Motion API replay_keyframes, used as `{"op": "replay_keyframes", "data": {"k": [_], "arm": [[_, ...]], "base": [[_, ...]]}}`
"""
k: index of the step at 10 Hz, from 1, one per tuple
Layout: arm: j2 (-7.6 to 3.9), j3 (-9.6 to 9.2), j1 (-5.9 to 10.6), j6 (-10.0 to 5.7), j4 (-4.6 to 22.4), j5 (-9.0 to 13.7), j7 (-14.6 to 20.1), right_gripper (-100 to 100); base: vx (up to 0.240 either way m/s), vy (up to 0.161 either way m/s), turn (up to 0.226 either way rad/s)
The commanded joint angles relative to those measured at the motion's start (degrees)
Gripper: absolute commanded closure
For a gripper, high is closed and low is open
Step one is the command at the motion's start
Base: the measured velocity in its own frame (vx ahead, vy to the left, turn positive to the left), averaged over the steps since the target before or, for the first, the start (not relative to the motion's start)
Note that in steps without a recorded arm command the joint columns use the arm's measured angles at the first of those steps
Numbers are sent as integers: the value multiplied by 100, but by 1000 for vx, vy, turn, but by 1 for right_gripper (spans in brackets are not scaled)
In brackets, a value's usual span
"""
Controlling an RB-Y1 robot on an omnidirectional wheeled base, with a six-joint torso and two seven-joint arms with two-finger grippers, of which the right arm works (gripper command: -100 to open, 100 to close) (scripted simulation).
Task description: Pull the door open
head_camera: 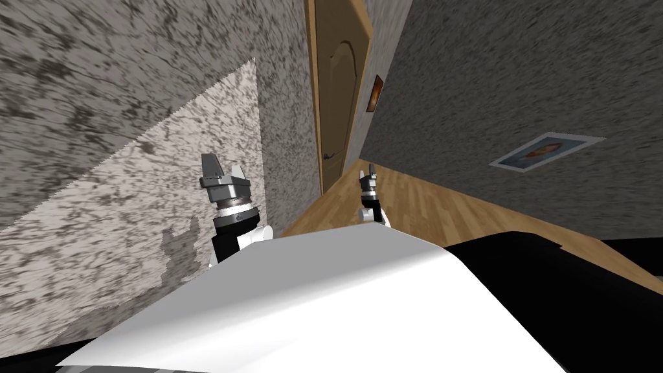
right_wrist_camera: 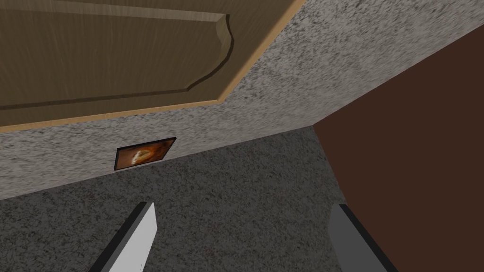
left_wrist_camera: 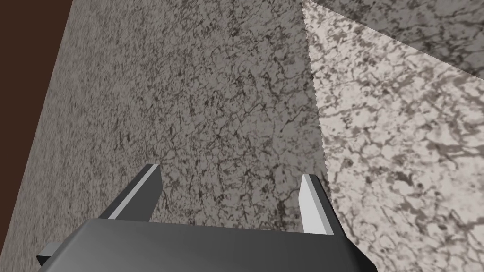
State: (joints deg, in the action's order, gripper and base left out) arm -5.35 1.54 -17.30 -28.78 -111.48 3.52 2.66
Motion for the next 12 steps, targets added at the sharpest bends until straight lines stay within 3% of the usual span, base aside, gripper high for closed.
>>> {"op": "replay_keyframes", "data": {"k": [1,12], "arm": [[-22,-14,82,-23,182,-9,15,-100],[-225,-53,784,-312,1796,-48,183,-100]], "base": [[74,-72,115],[76,-85,137]]}}
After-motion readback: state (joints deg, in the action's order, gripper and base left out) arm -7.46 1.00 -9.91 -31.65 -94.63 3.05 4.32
